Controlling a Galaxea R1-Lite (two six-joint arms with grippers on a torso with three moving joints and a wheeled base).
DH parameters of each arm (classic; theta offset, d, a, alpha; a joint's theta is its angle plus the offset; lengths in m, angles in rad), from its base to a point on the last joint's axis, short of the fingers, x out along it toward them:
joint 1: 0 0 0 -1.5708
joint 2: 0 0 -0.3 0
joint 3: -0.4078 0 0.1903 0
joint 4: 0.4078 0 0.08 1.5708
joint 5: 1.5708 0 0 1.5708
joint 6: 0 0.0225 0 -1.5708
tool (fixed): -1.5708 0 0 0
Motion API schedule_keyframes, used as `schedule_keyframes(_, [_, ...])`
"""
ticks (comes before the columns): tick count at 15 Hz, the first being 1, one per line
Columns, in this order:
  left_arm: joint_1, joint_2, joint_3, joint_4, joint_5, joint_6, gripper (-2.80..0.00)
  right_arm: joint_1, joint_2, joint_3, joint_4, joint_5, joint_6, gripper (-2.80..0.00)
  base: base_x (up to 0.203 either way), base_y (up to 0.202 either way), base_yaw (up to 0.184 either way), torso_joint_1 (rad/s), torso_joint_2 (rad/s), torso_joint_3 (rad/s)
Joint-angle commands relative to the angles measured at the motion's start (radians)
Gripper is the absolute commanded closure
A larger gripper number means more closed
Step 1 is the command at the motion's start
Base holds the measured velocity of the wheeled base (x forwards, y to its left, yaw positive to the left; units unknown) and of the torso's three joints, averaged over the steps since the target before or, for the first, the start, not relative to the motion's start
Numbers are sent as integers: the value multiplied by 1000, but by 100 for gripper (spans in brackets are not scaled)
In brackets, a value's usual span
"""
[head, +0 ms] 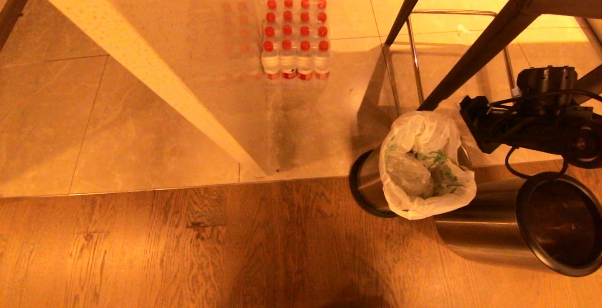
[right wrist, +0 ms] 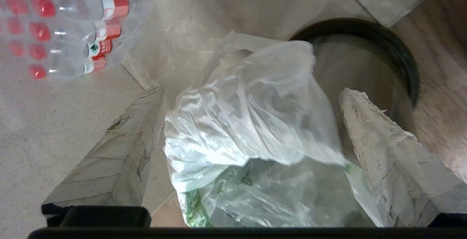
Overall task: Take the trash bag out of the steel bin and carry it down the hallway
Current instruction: Pick up the trash bag
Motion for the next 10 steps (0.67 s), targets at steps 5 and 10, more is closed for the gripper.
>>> schedule_keyframes(5, [1, 0, 1, 0, 0, 0, 0, 0, 120, -84, -25, 3, 5, -280, 0, 0, 0, 0, 0, 0])
schedule_keyframes(10, [1, 0, 1, 0, 0, 0, 0, 2, 186, -143, -26, -8, -25, -280, 0, 0, 0, 0, 0, 0])
